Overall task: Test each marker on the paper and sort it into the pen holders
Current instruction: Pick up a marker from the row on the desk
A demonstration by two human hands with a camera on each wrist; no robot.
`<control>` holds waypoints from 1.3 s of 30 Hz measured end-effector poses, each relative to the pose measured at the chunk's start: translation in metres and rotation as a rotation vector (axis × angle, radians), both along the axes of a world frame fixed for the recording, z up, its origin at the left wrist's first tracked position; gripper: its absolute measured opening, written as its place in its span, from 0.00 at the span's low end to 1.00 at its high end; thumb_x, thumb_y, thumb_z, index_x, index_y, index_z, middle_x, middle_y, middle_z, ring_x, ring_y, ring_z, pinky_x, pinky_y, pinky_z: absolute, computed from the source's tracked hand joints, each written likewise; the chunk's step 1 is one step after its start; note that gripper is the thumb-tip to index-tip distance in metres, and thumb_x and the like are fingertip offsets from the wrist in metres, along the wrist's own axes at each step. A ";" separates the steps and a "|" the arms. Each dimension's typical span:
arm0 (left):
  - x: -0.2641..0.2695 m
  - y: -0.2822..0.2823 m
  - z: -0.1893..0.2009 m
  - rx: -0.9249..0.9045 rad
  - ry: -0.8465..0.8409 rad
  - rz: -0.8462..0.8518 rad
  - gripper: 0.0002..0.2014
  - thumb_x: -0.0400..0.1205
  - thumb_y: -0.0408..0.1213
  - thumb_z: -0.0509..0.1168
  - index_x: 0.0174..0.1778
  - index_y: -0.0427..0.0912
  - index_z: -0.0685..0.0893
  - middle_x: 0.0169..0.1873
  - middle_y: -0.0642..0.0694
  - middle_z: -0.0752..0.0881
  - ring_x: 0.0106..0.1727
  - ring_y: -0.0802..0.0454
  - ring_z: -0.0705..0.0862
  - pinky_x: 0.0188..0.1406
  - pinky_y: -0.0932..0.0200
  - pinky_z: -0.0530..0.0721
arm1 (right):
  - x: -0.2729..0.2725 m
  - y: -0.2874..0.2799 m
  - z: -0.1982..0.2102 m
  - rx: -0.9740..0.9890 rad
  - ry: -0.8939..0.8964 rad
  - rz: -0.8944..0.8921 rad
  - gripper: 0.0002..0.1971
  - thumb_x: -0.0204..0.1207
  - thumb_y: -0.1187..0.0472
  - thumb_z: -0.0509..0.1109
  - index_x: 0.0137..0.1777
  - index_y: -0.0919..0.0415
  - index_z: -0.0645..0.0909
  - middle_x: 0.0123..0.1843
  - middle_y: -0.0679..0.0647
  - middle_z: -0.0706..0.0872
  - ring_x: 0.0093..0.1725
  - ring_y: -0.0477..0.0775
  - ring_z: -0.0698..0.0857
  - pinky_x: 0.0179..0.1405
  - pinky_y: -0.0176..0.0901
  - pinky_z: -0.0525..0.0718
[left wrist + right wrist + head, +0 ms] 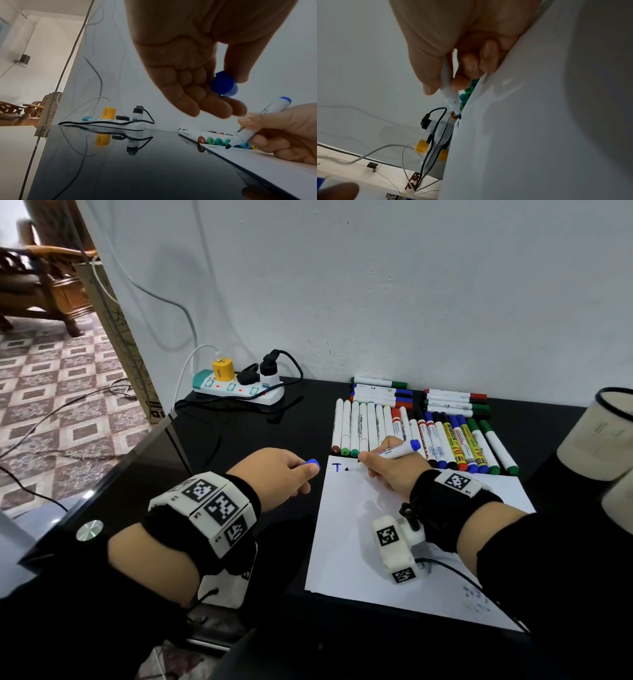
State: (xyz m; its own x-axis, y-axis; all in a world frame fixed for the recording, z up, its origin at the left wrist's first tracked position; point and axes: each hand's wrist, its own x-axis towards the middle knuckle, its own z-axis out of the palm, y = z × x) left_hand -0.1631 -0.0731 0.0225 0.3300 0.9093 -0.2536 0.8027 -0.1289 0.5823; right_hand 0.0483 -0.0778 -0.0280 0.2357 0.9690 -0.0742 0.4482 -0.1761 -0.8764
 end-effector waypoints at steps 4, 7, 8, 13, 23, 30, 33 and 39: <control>-0.001 0.000 -0.001 0.001 -0.003 0.004 0.15 0.84 0.53 0.56 0.47 0.51 0.84 0.44 0.53 0.89 0.47 0.56 0.87 0.52 0.60 0.79 | -0.001 0.004 -0.001 -0.002 -0.057 0.021 0.12 0.77 0.48 0.71 0.41 0.53 0.73 0.32 0.45 0.84 0.32 0.42 0.79 0.36 0.37 0.75; -0.001 0.001 -0.002 0.000 0.006 0.000 0.15 0.84 0.54 0.56 0.46 0.51 0.85 0.44 0.53 0.89 0.47 0.56 0.86 0.53 0.59 0.79 | -0.002 0.006 -0.002 -0.001 -0.053 0.017 0.12 0.76 0.48 0.71 0.41 0.53 0.74 0.32 0.45 0.85 0.32 0.42 0.80 0.36 0.37 0.75; -0.001 0.001 -0.003 0.001 0.005 0.000 0.15 0.84 0.54 0.56 0.47 0.51 0.85 0.44 0.52 0.89 0.47 0.55 0.86 0.53 0.59 0.79 | -0.002 0.006 -0.002 -0.002 -0.054 0.018 0.12 0.76 0.48 0.72 0.41 0.53 0.74 0.32 0.45 0.85 0.32 0.43 0.80 0.37 0.37 0.76; 0.000 0.000 -0.004 -0.002 -0.003 0.004 0.15 0.83 0.54 0.56 0.47 0.50 0.85 0.44 0.52 0.90 0.47 0.55 0.87 0.56 0.56 0.81 | 0.000 0.008 -0.005 0.009 -0.046 0.000 0.12 0.77 0.50 0.71 0.41 0.54 0.74 0.32 0.47 0.84 0.32 0.44 0.80 0.37 0.39 0.76; -0.002 0.001 -0.006 -0.010 -0.011 0.015 0.14 0.83 0.54 0.57 0.45 0.52 0.85 0.43 0.52 0.90 0.47 0.54 0.87 0.57 0.54 0.82 | -0.001 0.009 -0.007 0.014 -0.024 -0.035 0.12 0.76 0.52 0.72 0.37 0.54 0.72 0.29 0.47 0.82 0.30 0.46 0.77 0.36 0.41 0.74; 0.002 -0.002 -0.005 -0.011 -0.013 0.010 0.14 0.83 0.53 0.57 0.47 0.51 0.85 0.43 0.52 0.90 0.47 0.54 0.87 0.56 0.57 0.81 | 0.000 0.007 -0.007 0.028 -0.031 -0.067 0.13 0.77 0.52 0.70 0.37 0.54 0.71 0.29 0.47 0.81 0.29 0.47 0.76 0.38 0.42 0.75; 0.003 -0.003 -0.005 -0.011 -0.018 0.010 0.14 0.84 0.53 0.57 0.47 0.51 0.85 0.43 0.52 0.89 0.47 0.54 0.87 0.54 0.58 0.80 | 0.000 0.007 -0.008 0.040 0.016 -0.090 0.14 0.77 0.54 0.71 0.34 0.54 0.70 0.28 0.49 0.80 0.29 0.48 0.75 0.37 0.43 0.74; 0.007 -0.003 -0.003 -0.009 0.000 -0.001 0.13 0.84 0.52 0.57 0.48 0.51 0.84 0.43 0.53 0.89 0.48 0.55 0.86 0.56 0.58 0.81 | -0.001 0.006 -0.009 0.051 0.063 -0.111 0.16 0.76 0.55 0.71 0.33 0.54 0.69 0.27 0.50 0.80 0.28 0.50 0.75 0.36 0.43 0.74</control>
State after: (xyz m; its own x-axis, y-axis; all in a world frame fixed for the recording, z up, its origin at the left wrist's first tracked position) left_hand -0.1565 -0.0764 0.0198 0.3308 0.9067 -0.2616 0.8027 -0.1246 0.5833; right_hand 0.0476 -0.0716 -0.0369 0.3378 0.9402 -0.0438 0.3722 -0.1761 -0.9113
